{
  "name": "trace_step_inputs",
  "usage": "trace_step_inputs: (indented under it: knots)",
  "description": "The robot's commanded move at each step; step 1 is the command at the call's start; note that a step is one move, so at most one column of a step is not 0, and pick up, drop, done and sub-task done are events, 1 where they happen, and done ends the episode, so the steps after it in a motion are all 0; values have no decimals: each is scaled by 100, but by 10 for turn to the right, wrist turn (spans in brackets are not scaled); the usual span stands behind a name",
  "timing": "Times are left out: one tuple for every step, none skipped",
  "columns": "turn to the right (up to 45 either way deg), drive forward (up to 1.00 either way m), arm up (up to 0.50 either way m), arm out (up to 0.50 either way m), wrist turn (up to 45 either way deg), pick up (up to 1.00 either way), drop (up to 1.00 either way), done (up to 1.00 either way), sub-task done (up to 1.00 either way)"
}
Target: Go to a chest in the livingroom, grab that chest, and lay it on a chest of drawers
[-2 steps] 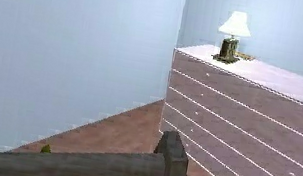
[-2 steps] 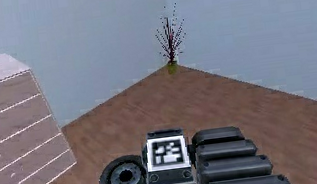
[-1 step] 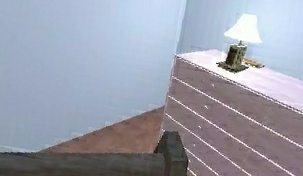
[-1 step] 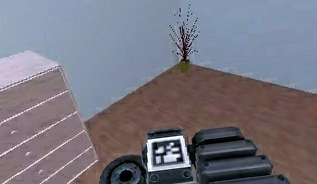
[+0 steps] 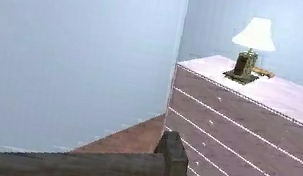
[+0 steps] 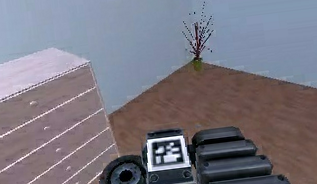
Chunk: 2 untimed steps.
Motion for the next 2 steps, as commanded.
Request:
trace_step_inputs:
  knots:
    - [450,0,0,0,0,0,0,0,0]
    - [390,0,0,0,0,0,0,0,0]
